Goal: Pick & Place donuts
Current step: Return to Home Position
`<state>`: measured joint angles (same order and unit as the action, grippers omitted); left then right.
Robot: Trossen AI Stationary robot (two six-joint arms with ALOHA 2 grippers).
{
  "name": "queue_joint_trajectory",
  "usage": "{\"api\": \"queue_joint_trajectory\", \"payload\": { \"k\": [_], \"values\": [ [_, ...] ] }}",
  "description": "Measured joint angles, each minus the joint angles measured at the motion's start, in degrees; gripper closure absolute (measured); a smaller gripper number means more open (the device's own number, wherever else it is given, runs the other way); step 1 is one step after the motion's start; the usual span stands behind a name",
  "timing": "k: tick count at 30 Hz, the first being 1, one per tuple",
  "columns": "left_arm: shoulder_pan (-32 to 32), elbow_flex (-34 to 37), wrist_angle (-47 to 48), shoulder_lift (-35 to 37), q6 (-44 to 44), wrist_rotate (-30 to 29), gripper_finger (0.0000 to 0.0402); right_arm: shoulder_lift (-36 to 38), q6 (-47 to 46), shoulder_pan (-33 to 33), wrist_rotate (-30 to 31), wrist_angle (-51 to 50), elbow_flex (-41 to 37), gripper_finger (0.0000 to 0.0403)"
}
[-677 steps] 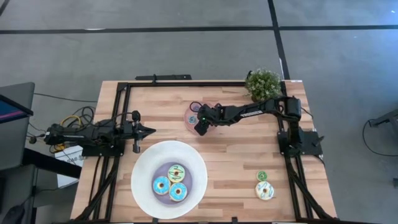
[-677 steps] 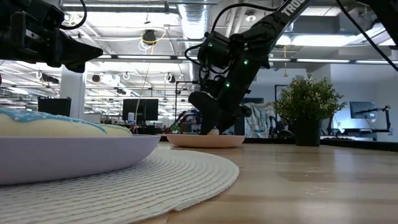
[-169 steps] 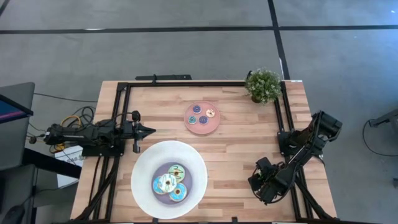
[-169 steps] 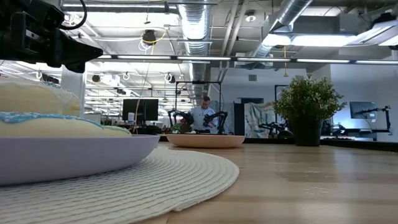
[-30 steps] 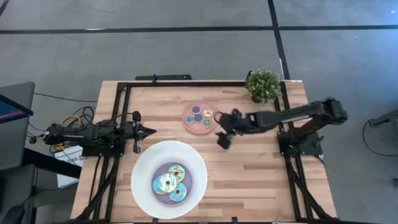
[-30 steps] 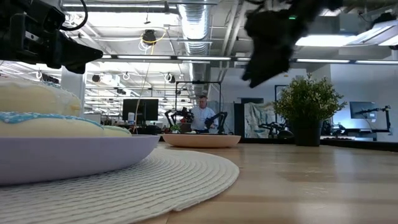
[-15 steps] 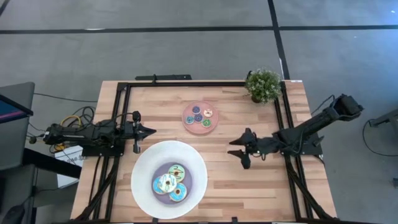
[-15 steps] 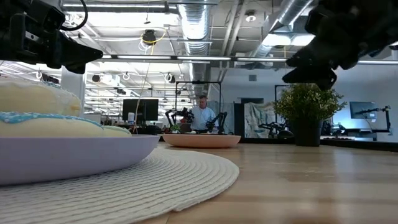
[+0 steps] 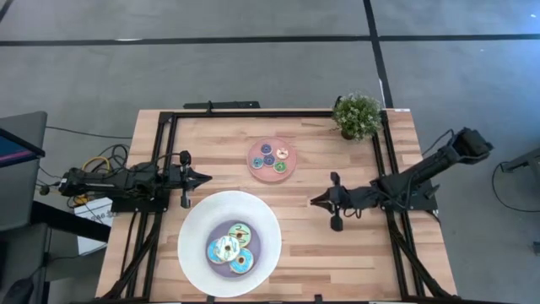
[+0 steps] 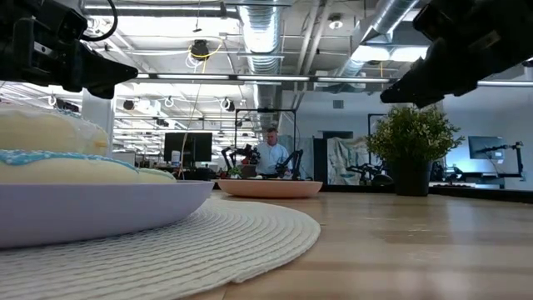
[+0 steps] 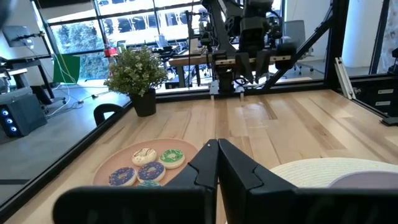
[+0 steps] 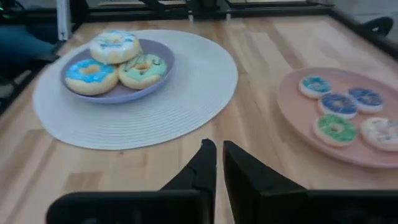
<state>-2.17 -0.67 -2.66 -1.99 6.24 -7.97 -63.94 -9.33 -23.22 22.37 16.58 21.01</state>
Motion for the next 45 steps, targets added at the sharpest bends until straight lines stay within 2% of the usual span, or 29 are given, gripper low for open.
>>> {"api": "queue_joint_trajectory", "payload": {
  "k": [3,6,10,19,25,29,37,42,45],
  "values": [
    [0.0,0.0,0.0,0.0,0.0,0.0,0.0401,0.2,2.1,2.3,-3.2,3.1,-1.9,0.0399],
    [0.0,0.0,0.0,0.0,0.0,0.0,0.0401,1.0,2.0,4.9,-7.8,10.7,-6.2,0.0397],
    [0.0,0.0,0.0,0.0,0.0,0.0,0.0401,4.3,0.2,7.4,-10.4,18.1,-12.3,0.0397],
    [0.0,0.0,0.0,0.0,0.0,0.0,0.0401,18.4,-1.2,12.7,-17.2,19.7,-20.3,0.0402],
    [0.0,0.0,0.0,0.0,0.0,0.0,0.0401,29.6,-0.9,16.7,-25.2,10.9,-20.6,0.0402],
    [0.0,0.0,0.0,0.0,0.0,0.0,0.0401,37.0,-1.5,19.5,-27.2,3.1,-20.6,0.0402],
    [0.0,0.0,0.0,0.0,0.0,0.0,0.0401,50.6,-3.2,23.1,-26.8,-10.2,-20.6,0.0403],
    [0.0,0.0,0.0,0.0,0.0,0.0,0.0401,58.3,-3.1,23.4,-22.6,-16.0,-20.5,0.0403],
    [0.0,0.0,0.0,0.0,0.0,0.0,0.0401,61.2,-1.6,23.3,-22.9,-19.1,-19.4,0.0403]
  ]
}}
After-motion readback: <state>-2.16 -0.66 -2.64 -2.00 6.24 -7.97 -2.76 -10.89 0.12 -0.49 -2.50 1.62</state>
